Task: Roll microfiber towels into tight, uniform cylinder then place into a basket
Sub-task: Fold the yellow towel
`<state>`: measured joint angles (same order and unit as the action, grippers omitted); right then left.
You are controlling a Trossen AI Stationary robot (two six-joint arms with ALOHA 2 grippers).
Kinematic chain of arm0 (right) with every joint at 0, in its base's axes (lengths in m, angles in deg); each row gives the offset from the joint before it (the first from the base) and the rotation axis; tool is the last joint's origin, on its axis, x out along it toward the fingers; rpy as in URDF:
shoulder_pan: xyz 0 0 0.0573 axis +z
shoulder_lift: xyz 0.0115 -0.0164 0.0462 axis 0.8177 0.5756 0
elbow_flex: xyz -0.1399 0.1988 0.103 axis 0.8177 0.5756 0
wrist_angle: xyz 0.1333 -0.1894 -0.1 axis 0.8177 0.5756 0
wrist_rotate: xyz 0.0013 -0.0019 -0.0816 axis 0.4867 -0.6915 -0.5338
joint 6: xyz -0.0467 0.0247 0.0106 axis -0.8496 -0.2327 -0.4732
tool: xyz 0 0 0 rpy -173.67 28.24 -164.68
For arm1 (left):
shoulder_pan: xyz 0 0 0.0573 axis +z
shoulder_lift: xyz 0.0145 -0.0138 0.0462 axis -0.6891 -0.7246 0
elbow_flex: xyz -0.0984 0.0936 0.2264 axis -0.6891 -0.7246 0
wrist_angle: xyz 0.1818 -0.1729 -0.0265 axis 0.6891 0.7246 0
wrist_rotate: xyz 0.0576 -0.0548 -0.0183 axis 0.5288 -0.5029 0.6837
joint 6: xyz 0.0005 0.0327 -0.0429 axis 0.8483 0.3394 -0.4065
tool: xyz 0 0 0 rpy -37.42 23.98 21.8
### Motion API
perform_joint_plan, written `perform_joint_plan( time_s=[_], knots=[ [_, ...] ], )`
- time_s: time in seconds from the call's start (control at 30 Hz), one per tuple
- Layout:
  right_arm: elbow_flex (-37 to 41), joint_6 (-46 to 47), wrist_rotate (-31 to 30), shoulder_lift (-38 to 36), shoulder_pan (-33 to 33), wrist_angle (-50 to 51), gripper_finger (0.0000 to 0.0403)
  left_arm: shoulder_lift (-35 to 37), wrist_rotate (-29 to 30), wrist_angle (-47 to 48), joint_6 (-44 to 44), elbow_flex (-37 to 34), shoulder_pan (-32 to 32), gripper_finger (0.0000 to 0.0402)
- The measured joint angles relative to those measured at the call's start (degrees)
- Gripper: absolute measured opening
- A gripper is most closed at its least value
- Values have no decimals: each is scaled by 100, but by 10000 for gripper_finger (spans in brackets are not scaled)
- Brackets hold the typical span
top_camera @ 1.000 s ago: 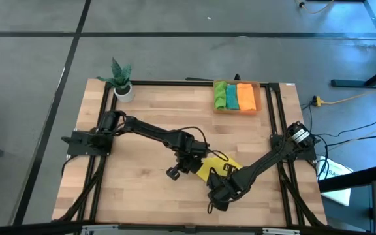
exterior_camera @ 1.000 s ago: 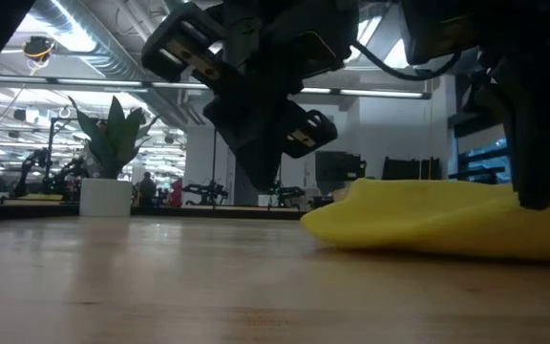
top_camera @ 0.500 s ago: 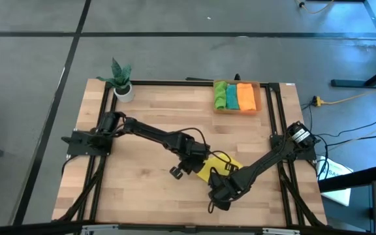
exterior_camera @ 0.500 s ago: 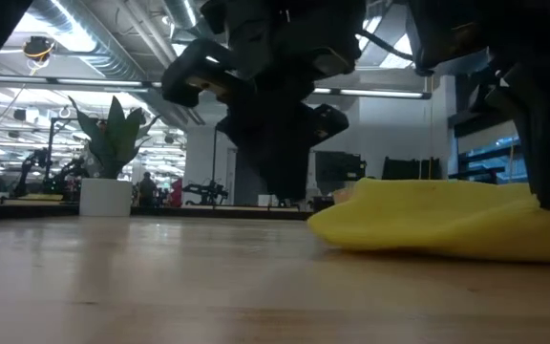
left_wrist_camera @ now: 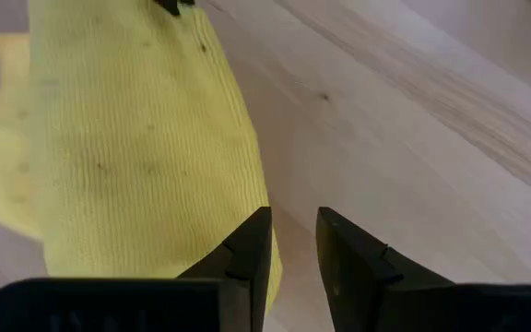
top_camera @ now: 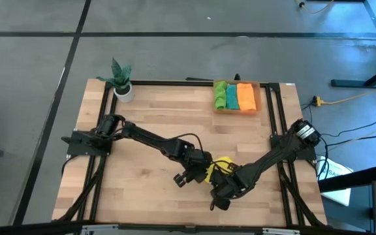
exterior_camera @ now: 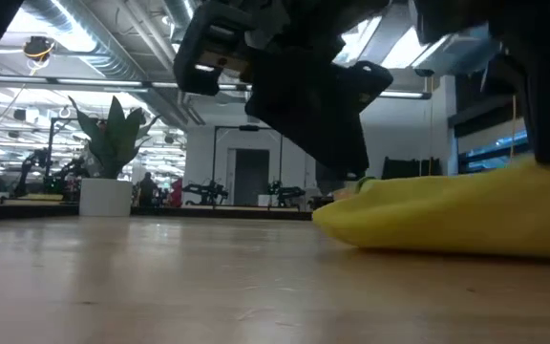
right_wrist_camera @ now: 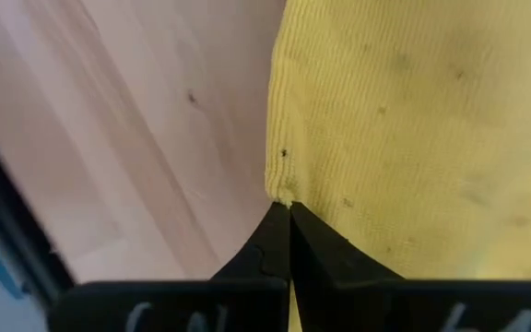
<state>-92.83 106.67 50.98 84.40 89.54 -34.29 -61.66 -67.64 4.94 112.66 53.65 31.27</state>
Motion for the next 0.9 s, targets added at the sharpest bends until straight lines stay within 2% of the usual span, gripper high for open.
perform_joint_plan(
  time_s=[0.17, 0.47, 0.53, 0.7, 0.9],
  knots=[
    [-2, 118, -205, -302, 0, 74, 0, 0, 13, -18, -57, 0, 38, 79],
    [-2, 92, -332, -312, -37, 142, 0, 0, 185, -110, -539, -12, 55, 79],
    [-2, 90, -347, -312, -46, 160, 0, -19, 194, -383, -657, -140, 41, 79],
    [0, 105, -355, -312, -46, 175, 0, -55, 719, -796, -820, -442, 11, 79],
    [0, 113, -355, -312, -46, 176, 0, -51, 928, -1158, -1114, -540, 15, 79]
  ],
)
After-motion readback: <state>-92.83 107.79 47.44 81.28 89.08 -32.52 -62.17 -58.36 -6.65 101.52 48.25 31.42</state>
